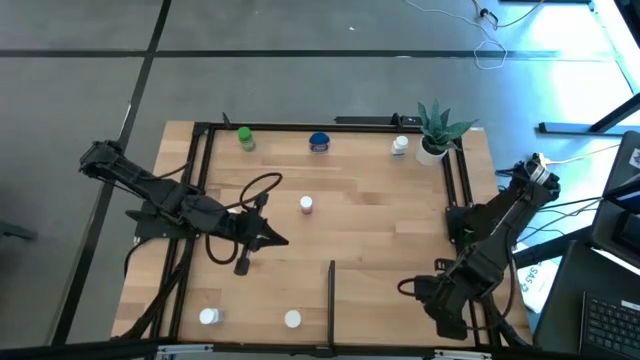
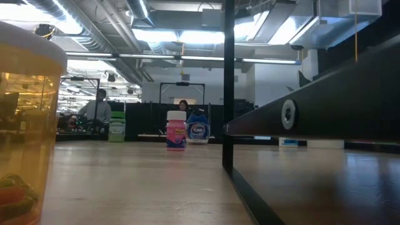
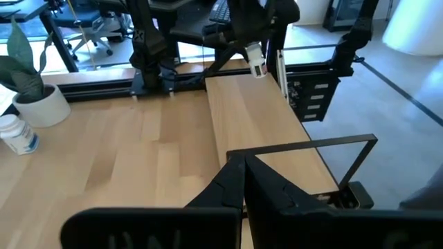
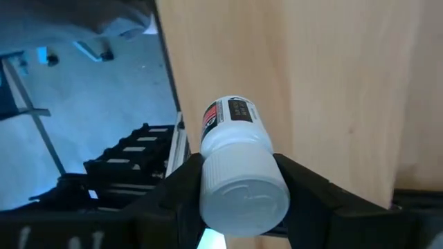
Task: Pick and place medicine bottles onto shelf by color
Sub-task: Put the middle right white pill bottle onto the shelf
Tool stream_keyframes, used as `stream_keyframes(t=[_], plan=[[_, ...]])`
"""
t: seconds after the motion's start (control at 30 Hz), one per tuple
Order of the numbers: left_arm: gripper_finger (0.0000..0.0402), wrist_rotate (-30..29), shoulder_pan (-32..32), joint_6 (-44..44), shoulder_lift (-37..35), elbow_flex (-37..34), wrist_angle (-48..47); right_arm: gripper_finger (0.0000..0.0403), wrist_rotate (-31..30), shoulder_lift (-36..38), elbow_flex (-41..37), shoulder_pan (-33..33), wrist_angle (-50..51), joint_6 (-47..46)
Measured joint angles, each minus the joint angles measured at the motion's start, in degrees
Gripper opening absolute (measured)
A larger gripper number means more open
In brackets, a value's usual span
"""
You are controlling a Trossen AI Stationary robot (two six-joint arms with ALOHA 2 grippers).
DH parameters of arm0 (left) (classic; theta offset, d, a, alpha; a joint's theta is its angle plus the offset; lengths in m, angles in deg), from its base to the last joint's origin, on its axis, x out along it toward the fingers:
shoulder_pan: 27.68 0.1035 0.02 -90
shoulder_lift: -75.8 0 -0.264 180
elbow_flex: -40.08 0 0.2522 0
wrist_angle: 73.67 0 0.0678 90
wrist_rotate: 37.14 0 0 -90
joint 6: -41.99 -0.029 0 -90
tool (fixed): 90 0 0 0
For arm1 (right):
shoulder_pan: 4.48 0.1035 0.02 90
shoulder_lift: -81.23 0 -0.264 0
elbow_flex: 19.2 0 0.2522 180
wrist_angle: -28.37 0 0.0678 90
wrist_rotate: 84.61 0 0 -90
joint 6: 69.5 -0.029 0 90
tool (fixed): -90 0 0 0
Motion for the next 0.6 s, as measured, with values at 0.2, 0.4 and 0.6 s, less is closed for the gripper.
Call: stream_keyframes(t=[0.2,0.4,0.6], plan=[[0.0,-0.2,0.0,0.0,0.0,0.0,-0.1,0.0159,0.0,0.0,-3.6,3.5,-3.6,0.3],[0.0,-3.0,0.0,0.1,0.0,0.0,-0.1,0.0159,0.0,0.0,-7.6,7.1,-4.4,1.2],[0.0,-4.1,0.0,0.4,0.0,0.0,-0.1,0.0159,-1.6,-0.1,-9.2,7.3,-6.1,1.8]])
